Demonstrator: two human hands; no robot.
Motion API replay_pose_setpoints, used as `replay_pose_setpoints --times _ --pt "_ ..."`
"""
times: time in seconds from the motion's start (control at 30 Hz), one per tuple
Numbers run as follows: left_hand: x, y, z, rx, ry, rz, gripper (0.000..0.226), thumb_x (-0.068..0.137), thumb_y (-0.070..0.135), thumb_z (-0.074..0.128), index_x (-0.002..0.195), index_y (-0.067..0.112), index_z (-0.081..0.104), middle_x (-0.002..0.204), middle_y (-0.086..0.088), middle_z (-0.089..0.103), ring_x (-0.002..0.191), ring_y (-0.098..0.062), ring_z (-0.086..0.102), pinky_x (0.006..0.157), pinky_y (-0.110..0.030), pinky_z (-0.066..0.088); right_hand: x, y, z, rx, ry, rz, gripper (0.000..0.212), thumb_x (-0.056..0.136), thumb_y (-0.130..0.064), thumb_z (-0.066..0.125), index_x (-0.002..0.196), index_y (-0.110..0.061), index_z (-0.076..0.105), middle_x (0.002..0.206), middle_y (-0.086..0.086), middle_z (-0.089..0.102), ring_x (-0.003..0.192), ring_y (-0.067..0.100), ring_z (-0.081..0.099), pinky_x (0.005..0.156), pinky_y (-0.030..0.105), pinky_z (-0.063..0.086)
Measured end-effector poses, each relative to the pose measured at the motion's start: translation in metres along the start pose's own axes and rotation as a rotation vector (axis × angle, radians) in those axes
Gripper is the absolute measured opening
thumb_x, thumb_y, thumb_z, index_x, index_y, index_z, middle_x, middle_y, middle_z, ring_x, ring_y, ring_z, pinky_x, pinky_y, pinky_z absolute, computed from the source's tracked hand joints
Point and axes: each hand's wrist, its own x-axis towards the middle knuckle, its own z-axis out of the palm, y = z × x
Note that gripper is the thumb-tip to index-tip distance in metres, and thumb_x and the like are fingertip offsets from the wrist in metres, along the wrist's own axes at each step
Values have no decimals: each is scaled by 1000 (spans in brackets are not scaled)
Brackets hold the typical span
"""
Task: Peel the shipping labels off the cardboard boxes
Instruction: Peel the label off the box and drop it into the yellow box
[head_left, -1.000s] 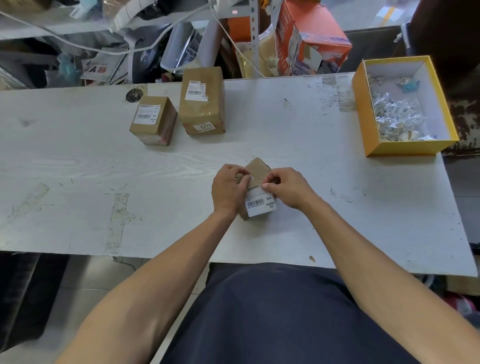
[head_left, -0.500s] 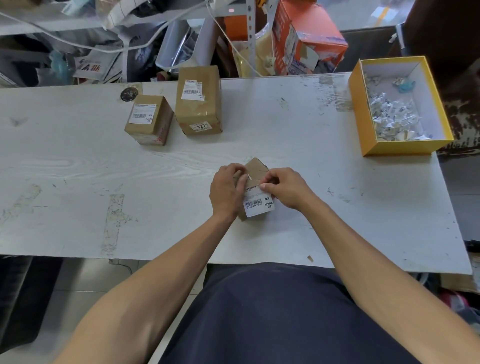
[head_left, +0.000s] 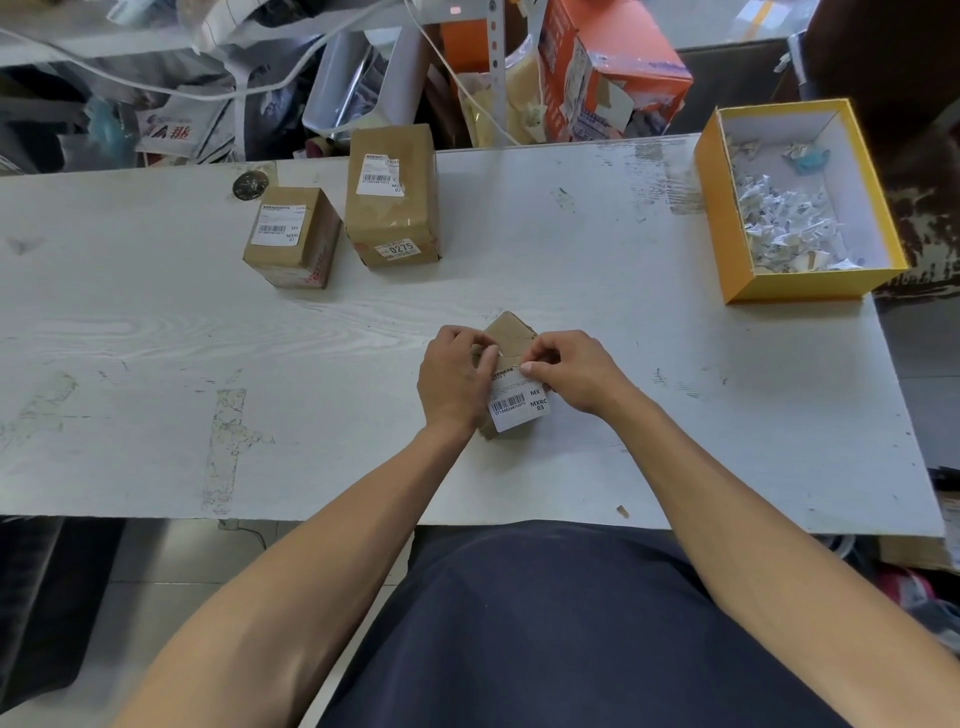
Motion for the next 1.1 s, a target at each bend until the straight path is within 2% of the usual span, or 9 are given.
replay_pose_setpoints --times 0.17,0.43,0.97,1.1 --pt "6 4 1 152 -26 77 16 94 22 58 96 9 65 109 -6 57 98 -24 56 76 -39 48 -1 -1 0 3 6 4 14 82 -22 71 71 -31 66 77 -10 68 82 16 65 85 46 55" --pt "12 5 0 182 -105 61 11 95 20 55 94 10 60 111 -5 54 102 -25 52 79 -43 47 -1 0 0 12 6 1 15 82 -21 71 71 -31 67 77 -10 68 79 14 64 84 46 55" --pt "16 7 -4 176 -165 49 11 99 20 51 93 13 58 111 -4 52 102 -24 51 78 -41 47 -1 -2 0 -2 8 1 14 82 -21 71 72 -30 67 79 -5 70 81 18 66 83 45 55" --pt "16 8 -5 169 -170 50 10 98 19 50 89 16 54 112 -4 52 103 -24 50 75 -37 43 -1 -3 0 -2 8 2 15 82 -21 70 72 -30 66 79 -6 69 81 17 65 83 44 55"
